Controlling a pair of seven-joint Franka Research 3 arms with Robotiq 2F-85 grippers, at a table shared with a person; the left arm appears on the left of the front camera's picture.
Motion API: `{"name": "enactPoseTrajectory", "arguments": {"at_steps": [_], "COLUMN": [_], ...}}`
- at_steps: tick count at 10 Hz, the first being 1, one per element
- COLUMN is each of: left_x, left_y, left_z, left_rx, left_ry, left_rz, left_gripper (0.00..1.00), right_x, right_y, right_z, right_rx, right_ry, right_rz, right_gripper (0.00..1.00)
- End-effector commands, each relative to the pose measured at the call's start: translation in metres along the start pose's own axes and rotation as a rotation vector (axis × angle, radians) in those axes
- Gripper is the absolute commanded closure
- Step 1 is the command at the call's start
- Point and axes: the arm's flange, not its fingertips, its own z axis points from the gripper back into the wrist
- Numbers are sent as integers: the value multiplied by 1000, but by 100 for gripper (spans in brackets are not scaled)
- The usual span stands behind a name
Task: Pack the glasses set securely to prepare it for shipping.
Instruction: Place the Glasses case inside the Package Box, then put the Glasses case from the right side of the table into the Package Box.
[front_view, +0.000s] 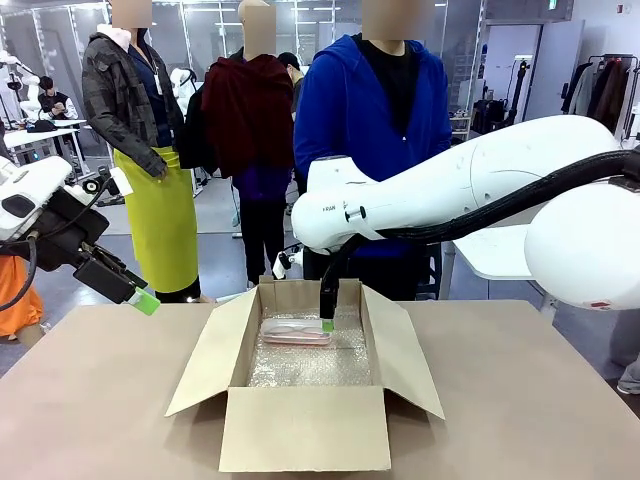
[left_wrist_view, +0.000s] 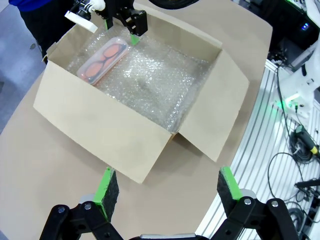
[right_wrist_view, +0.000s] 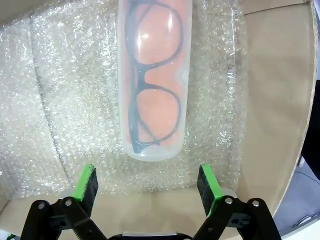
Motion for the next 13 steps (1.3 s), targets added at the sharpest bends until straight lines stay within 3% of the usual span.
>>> {"name": "enactPoseTrajectory", "arguments": {"at_steps": [1,9,11,13], "left_x": [0,0,0,0], "left_y": [0,0,0,0], "left_z": [2,2,2,2], "left_rx": [-17,-17,-17,-17], "left_ry": [-7,-7,-7,-7], "left_rz": [-1,-1,-1,-1], "left_gripper": [0,0,0,0], "right_x": [1,0,-25,-61], "right_y": [1,0,26,44], "right_z": [0,0,69,106], "right_rx": [1,1,-47,-88], "right_ry": [3,0,-33,-116], "right_rz": [1,0,-81,-231], "right_gripper": [0,0,0,0]}}
